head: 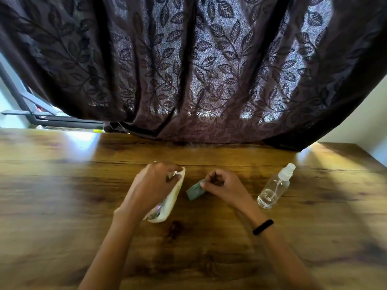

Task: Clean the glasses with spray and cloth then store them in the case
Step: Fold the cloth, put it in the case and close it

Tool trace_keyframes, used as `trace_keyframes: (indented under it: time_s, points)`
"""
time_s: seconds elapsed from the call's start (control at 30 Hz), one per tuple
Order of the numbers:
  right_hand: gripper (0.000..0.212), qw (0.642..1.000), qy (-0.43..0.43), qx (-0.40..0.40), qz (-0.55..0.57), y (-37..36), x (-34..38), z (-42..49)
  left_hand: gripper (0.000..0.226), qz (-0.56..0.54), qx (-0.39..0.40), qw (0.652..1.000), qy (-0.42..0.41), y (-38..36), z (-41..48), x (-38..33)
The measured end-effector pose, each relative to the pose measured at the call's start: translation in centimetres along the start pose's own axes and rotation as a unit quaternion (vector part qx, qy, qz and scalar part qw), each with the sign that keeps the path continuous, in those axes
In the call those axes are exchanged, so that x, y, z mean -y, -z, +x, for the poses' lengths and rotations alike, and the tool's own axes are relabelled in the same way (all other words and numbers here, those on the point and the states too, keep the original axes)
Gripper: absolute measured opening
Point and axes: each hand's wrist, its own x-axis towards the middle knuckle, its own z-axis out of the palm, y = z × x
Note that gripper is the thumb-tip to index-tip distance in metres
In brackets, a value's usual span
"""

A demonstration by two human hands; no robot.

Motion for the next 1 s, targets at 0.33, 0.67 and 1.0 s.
trace_keyframes:
  time_s: [0.33, 0.67, 1.0]
  points:
    - [0.007, 0.98, 0.063, 0.11, 0.152, -3.2, 4.8, 4.0, 0.03, -0.259, 0.097, 0.929, 0.245, 1.9, -0.6, 6.3]
    - [0.009, 0.984, 0.043, 0.168, 0.032, -5.8, 4.6, 4.9, 0.023, -0.456, 0.126, 0.829, 0.298, 2.9, -1.3, 6.4]
    - [0.009, 0.989, 0.064, 0.1, -0.087, -5.5, 3.1, 4.7, 0.038, -0.462, 0.181, 0.833, 0.244, 2.7, -1.4, 5.4]
